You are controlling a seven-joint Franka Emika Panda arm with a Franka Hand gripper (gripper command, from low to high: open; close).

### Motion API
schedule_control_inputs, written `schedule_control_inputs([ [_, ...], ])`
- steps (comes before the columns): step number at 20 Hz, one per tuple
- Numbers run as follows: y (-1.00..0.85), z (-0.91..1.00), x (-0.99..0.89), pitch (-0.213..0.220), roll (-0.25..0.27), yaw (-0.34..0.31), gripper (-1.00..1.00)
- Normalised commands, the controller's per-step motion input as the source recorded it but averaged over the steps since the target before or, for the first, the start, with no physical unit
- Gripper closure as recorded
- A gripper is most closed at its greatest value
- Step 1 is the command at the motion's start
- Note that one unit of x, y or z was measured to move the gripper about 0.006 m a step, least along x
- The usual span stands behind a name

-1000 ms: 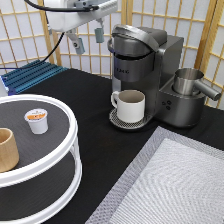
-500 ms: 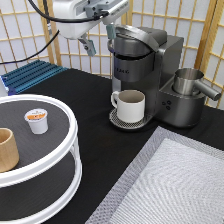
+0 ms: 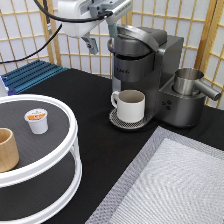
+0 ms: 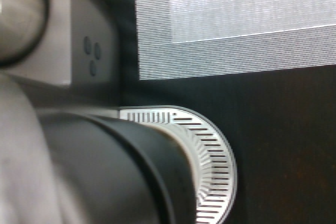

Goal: Make coffee

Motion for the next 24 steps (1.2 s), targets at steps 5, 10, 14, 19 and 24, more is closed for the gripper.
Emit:
schedule_control_inputs([
  [5,0.65,0.94,0.4,0.13,-0.073,0.0,-1.0],
  [10,0.85,0.86,0.55,0.141,-0.172,0.0,-1.0],
  [14,0.79,0.54,0.61,0.158,-0.195,0.0,-1.0],
  [19,0.59,0.57,0.43,0.16,-0.237,-0.006,-1.0],
  [24,0.63,0.54,0.45,0.196,-0.232,0.0,-1.0],
])
